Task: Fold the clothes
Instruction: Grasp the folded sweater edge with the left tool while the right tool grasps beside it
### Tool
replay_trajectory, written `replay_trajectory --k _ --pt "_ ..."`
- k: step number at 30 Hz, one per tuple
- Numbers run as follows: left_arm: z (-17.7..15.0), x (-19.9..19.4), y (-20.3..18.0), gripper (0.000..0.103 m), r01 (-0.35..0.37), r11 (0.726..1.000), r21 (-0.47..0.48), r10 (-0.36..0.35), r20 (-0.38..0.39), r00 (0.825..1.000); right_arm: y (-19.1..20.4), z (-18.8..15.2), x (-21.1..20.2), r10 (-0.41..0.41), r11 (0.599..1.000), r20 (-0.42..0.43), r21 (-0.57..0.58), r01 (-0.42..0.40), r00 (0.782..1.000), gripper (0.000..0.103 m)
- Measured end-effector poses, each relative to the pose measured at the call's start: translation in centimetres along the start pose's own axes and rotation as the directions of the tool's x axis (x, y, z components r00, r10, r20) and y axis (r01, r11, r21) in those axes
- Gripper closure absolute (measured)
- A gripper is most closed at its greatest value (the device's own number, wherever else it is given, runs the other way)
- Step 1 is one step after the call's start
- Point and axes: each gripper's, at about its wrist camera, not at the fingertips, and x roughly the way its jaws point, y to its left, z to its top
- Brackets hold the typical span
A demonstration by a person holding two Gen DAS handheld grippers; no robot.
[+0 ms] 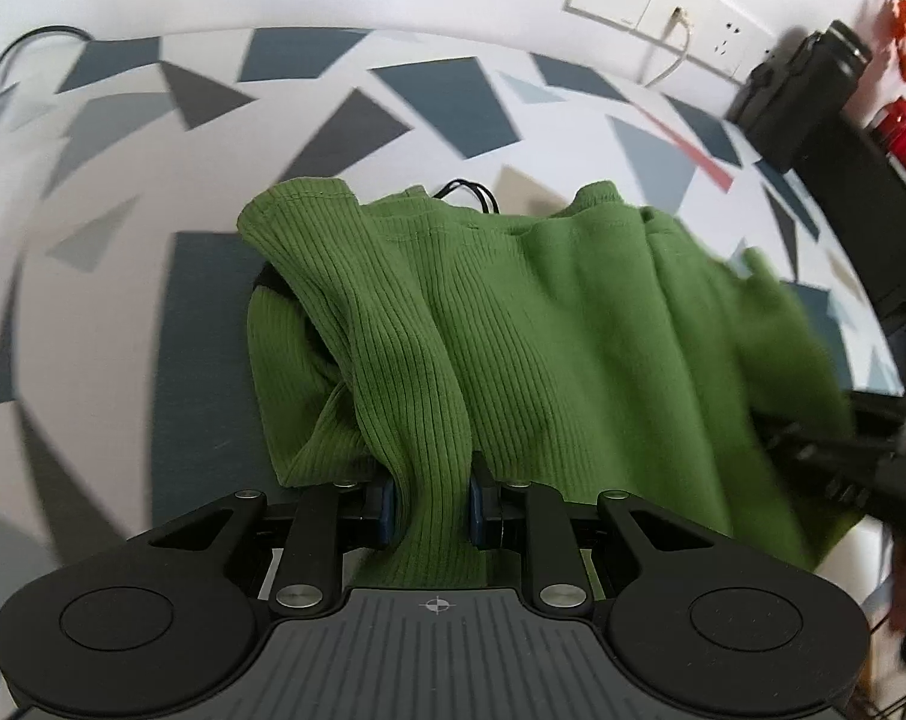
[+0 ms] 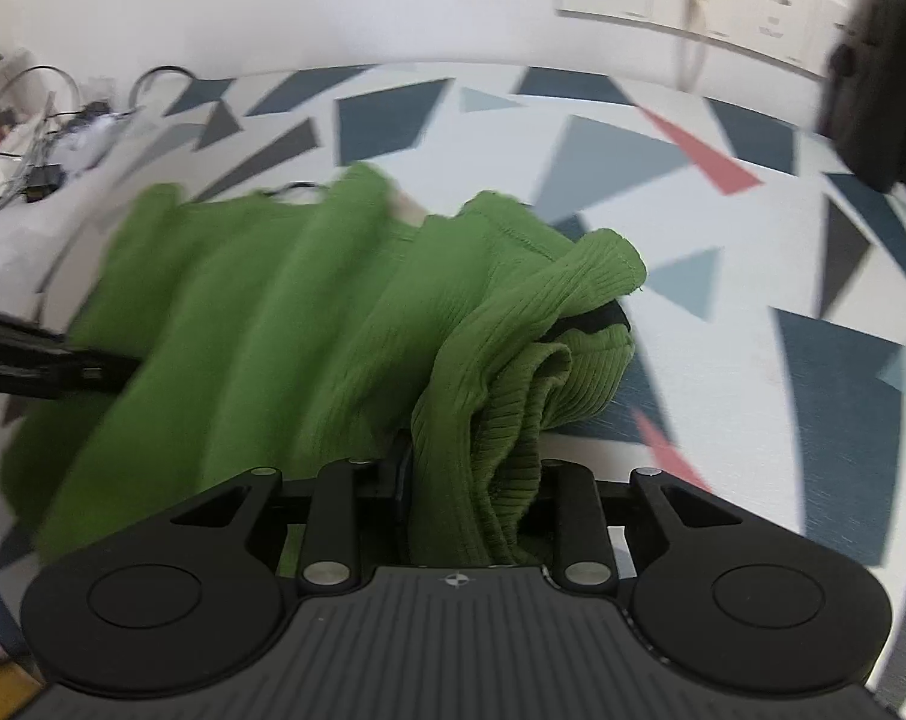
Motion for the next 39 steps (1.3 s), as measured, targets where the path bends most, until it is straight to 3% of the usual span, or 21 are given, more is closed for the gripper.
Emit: replay_trajectory --k 4,8,13,16,20,24,31,39 --pt "-1.1 -0.8 0.2 0.082 0.008 1.000 0.022 -0.008 -0.040 0.999 -1.4 -0.5 -0.6 -0.014 1.000 -0.035 0.024 0.015 0.999 0.074" --pt "-1.5 -0.8 -1.0 0.082 0.050 0.997 0.058 -0.045 -0.085 0.995 -0.5 -0.5 -0.7 -0.004 0.999 -0.071 -0.034 0.002 0.997 0.074" --pt "-1.7 -0.4 -2.2 0.082 0.134 0.990 0.044 -0.127 -0.136 0.983 0.7 -0.5 -0.6 0.090 0.995 -0.135 -0.021 -0.094 0.987 0.072" --pt "-1.8 0.3 -2.8 0.083 0.220 0.975 -0.013 -0.219 -0.157 0.963 2.1 -0.8 -0.7 0.135 0.990 -0.140 -0.017 -0.138 0.981 0.071" --pt "-1.6 0.8 -3.2 0.085 0.238 0.970 -0.053 -0.243 -0.152 0.958 3.9 -1.0 -0.8 0.128 0.991 -0.143 -0.028 -0.134 0.981 0.072" --pt "-2.1 0.7 -2.7 0.086 0.255 0.962 -0.095 -0.266 -0.142 0.953 3.7 -1.2 -1.0 0.160 0.987 -0.134 0.043 -0.156 0.978 0.077" --pt "-2.3 -0.6 -2.9 0.087 0.209 0.975 -0.068 -0.215 -0.094 0.972 4.5 -1.7 -1.9 0.175 0.981 -0.077 0.096 -0.168 0.981 0.080" --pt "-1.9 -3.7 -2.9 0.087 0.154 0.986 -0.069 -0.153 0.016 0.988 6.3 -0.2 -4.2 0.153 0.988 0.039 0.024 -0.154 0.987 0.081"
